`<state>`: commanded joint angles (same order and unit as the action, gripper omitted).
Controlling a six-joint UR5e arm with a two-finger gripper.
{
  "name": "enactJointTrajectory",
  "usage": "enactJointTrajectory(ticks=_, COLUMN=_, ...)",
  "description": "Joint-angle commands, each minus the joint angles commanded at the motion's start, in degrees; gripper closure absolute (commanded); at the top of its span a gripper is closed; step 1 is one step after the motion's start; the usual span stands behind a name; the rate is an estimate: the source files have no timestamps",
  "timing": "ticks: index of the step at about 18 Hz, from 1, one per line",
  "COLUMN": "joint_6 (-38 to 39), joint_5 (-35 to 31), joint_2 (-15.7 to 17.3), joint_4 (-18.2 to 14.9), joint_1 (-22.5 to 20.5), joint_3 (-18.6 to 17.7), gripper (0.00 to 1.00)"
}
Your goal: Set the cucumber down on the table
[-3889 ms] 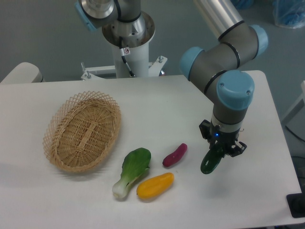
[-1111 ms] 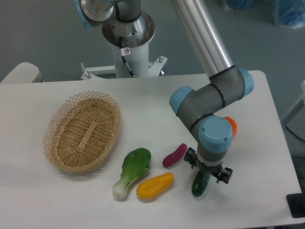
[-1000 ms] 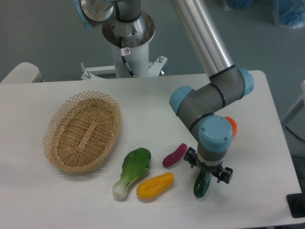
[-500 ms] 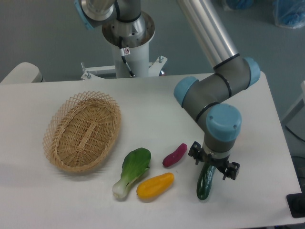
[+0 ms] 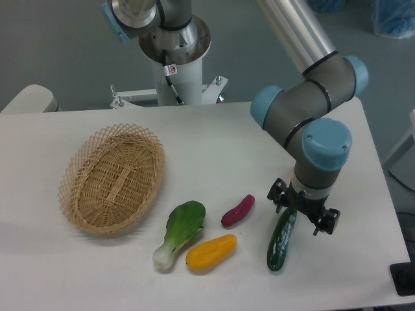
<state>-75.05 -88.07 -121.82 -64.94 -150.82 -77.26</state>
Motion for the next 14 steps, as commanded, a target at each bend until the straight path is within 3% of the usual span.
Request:
enactJointTrajectory(ticks=3, joint_6=-3.3, joint_5=0.0, joint_2=1.3, joint_4=-1.9, joint_1=-1.2, joint_3=-0.2, gripper=0.0)
enactJointTrajectory(ticks=7, joint_6=-6.1, joint_5=-0.1, joint_2=2.9, joint_4=-1.9, joint_1=-2.3, joint_3=-1.8, gripper=0.0)
enactJointTrajectory(ticks=14, joint_6=-6.1, joint_5=-0.1, joint_2=2.8, joint_4=-1.7, joint_1=-2.3, joint_3=-2.2, gripper=0.0)
